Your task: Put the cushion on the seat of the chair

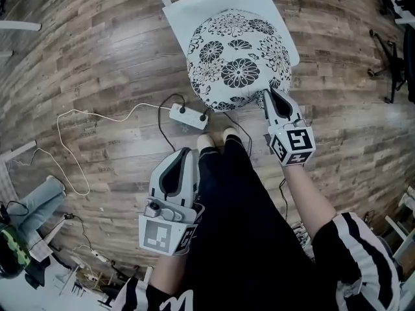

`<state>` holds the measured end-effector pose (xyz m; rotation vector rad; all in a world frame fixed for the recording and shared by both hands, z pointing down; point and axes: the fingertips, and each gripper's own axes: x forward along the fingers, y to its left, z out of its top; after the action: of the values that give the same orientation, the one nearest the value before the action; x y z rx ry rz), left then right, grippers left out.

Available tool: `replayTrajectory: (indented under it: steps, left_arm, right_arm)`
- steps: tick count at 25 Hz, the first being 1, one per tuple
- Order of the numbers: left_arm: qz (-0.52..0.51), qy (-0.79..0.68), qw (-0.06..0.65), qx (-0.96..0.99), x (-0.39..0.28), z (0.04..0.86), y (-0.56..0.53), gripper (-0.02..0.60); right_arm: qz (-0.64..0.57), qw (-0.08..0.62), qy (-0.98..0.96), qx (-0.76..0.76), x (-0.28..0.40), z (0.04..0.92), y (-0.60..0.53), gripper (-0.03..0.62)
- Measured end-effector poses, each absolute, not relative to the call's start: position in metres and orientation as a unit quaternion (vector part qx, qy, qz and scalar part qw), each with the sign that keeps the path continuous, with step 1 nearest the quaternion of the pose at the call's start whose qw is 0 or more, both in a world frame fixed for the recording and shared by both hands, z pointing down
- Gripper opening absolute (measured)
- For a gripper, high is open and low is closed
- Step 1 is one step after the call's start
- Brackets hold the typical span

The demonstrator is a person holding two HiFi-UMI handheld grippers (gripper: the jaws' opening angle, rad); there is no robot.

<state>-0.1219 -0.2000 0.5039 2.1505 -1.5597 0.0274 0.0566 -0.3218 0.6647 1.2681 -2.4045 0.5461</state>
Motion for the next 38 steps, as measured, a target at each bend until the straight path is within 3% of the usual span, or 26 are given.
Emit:
replayTrajectory:
  steps: [38]
  left_arm:
    - [0.024, -0.585, 0.283, 0.76, -0.145, 0.556, -0.196, 0.006]
  right_arm:
    - [0.173, 0.24, -0.86, 0.417, 0.019, 0.764, -0.382, 0.034]
